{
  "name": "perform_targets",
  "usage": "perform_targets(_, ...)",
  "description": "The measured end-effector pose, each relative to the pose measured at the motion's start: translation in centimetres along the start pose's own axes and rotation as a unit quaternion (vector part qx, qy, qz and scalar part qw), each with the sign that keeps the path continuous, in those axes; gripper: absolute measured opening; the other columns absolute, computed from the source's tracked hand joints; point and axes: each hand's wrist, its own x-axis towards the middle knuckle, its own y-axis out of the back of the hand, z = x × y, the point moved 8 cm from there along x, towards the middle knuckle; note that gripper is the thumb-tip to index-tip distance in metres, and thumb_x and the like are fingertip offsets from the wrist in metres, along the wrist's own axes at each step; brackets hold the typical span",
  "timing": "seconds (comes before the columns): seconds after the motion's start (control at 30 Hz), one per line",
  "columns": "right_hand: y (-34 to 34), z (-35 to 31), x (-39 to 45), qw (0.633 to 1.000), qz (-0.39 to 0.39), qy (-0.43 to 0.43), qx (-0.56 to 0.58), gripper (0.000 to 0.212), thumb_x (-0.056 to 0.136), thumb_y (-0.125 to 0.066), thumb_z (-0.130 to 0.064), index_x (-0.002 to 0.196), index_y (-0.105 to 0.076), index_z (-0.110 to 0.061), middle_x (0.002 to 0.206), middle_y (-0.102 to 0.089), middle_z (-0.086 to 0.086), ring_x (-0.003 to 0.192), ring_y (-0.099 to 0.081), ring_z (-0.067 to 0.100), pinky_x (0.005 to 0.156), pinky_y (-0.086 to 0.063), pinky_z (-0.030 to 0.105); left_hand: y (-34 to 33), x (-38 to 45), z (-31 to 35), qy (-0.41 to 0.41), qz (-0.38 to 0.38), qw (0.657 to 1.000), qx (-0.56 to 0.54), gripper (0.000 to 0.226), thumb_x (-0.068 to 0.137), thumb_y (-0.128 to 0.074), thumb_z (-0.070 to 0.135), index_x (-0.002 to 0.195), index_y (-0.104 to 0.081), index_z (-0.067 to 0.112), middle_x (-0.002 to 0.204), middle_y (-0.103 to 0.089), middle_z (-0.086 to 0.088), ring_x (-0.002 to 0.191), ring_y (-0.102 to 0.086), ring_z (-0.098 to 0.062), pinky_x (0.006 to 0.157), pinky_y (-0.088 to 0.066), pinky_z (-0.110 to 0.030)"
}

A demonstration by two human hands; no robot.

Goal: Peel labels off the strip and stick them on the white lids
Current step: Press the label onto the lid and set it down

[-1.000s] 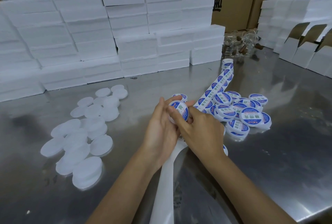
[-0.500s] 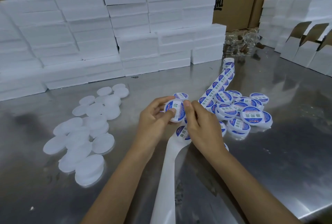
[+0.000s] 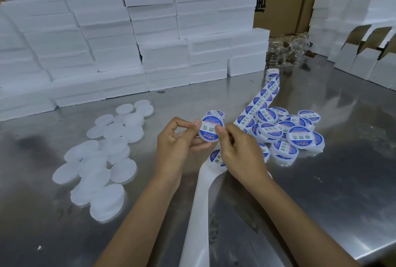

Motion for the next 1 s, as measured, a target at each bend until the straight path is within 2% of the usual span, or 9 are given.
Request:
perform_targets(0.17, 3.8, 2.9, 1.0, 0.989, 0.09, -0.076, -0.084, 0.042, 0.101, -0.037, -0.049, 0.078, -0.048, -0.015, 0.066, -0.059, 0.002, 0.069, -0.057, 0.028, 0.064, -0.047, 0.042, 0.6, 0.2, -0.8, 0.031, 0.021, 0.999, 0.018, 0.014, 0.1, -0.059, 0.021, 0.092, -0.06, 0.009, 0.091, -0.078, -0.013, 0.079, -0.076, -0.03, 0.06, -0.059, -0.029)
perform_targets(0.3, 7.8, 6.2, 1.1, 0.958, 0.176, -0.153, -0.165, 0.049, 0.099, -0.038, -0.055, 0.078, -0.052, -0.013, 0.07, -0.062, 0.008, 0.07, -0.057, 0.031, 0.067, -0.044, 0.038, 1.9, 0.6, -1.1, 0.043, 0.054, 0.996, 0.049, 0.019, 0.103, -0.046, 0.018, 0.099, -0.062, 0.01, 0.083, -0.077, -0.012, 0.065, -0.073, -0.025, 0.053, -0.058, -0.029)
perform_targets(0.43, 9.8, 9.0, 0.7, 0.934, 0.204, -0.226, -0.184, 0.052, 0.095, -0.048, -0.056, 0.062, -0.047, -0.016, 0.063, -0.054, 0.003, 0.067, -0.049, 0.029, 0.068, -0.034, 0.034, 2.6, 0.9, -1.6, 0.047, 0.063, 0.992, 0.101, 0.023, 0.105, -0.041, 0.018, 0.102, -0.063, 0.012, 0.077, -0.077, -0.01, 0.059, -0.07, -0.023, 0.05, -0.056, -0.027)
perform_targets(0.53, 10.0, 9.7, 0.7, 0.93, 0.204, -0.241, -0.188, 0.054, 0.094, -0.051, -0.055, 0.06, -0.047, -0.013, 0.065, -0.058, 0.006, 0.067, -0.054, 0.031, 0.063, -0.034, 0.032, 3.0, 1.1, -2.0, 0.055, 0.069, 0.99, 0.113, 0.024, 0.105, -0.04, 0.018, 0.102, -0.063, 0.012, 0.074, -0.076, -0.01, 0.057, -0.069, -0.023, 0.051, -0.057, -0.028)
perform_targets(0.67, 9.6, 8.7, 0.8, 0.938, 0.206, -0.207, -0.189, 0.052, 0.095, -0.052, -0.05, 0.057, -0.044, -0.015, 0.057, -0.052, 0.001, 0.062, -0.051, 0.028, 0.063, -0.034, 0.032, 3.4, 1.3, -2.2, 0.058, 0.078, 0.99, 0.107, 0.024, 0.105, -0.04, 0.018, 0.102, -0.063, 0.012, 0.072, -0.075, -0.011, 0.056, -0.068, -0.024, 0.05, -0.056, -0.028)
perform_targets(0.8, 8.0, 5.8, 0.9, 0.957, 0.182, -0.111, -0.198, 0.043, 0.097, -0.05, -0.039, 0.06, -0.046, -0.016, 0.055, -0.051, 0.0, 0.056, -0.05, 0.025, 0.055, -0.03, 0.03, 4.3, 1.6, -1.9, 0.047, 0.114, 0.986, 0.113, 0.023, 0.104, -0.039, 0.017, 0.1, -0.062, 0.014, 0.069, -0.074, -0.009, 0.056, -0.068, -0.023, 0.05, -0.057, -0.029)
perform_targets(0.87, 6.2, 3.3, 1.0, 0.965, 0.147, -0.05, -0.209, 0.04, 0.097, -0.05, -0.038, 0.063, -0.044, -0.018, 0.057, -0.055, 0.0, 0.057, -0.049, 0.025, 0.053, -0.032, 0.031, 5.4, 1.8, -1.6, 0.038, 0.152, 0.982, 0.102, 0.023, 0.103, -0.039, 0.015, 0.098, -0.061, 0.011, 0.072, -0.073, -0.013, 0.059, -0.068, -0.024, 0.051, -0.058, -0.03)
perform_targets(1.0, 0.7, -2.2, 2.4, 0.976, 0.04, 0.076, -0.2, 0.029, 0.094, -0.049, -0.038, 0.071, -0.046, -0.021, 0.069, -0.059, -0.001, 0.071, -0.056, 0.025, 0.059, -0.043, 0.034, 8.3, 2.3, -1.3, 0.021, 0.239, 0.969, 0.059, 0.023, 0.101, -0.036, 0.009, 0.098, -0.059, 0.006, 0.086, -0.069, -0.016, 0.072, -0.065, -0.025, 0.058, -0.057, -0.031)
